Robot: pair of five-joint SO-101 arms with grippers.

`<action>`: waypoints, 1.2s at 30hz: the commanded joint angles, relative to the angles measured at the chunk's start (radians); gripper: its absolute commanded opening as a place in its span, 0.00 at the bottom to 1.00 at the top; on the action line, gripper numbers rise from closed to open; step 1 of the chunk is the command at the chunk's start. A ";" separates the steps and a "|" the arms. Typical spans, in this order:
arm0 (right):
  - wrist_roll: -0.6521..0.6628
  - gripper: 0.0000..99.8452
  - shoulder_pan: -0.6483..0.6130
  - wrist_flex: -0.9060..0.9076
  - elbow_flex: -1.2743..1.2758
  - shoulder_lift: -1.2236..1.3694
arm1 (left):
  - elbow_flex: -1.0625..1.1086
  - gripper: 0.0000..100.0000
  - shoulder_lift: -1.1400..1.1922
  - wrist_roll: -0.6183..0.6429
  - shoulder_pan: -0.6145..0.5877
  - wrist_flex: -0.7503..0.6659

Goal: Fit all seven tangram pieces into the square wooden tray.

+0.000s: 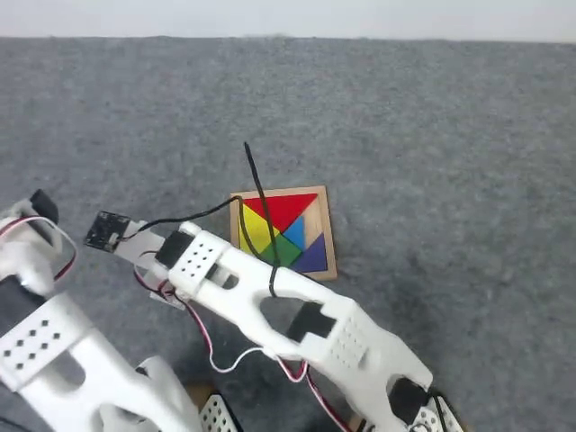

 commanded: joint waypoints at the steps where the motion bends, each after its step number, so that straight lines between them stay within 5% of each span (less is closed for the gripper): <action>1: 0.014 0.19 0.031 0.056 -0.124 0.033 | -0.039 0.28 -0.026 -0.008 -0.003 0.006; 5: 0.009 0.18 0.035 0.134 -0.192 0.073 | -0.039 0.28 -0.026 -0.008 -0.003 0.006; 11: 0.014 0.03 0.058 0.157 -0.212 0.074 | -0.042 0.28 -0.026 -0.008 -0.003 0.006; 36: -0.066 0.02 0.263 0.328 -0.233 -0.214 | -0.039 0.28 -0.028 -0.011 -0.002 0.018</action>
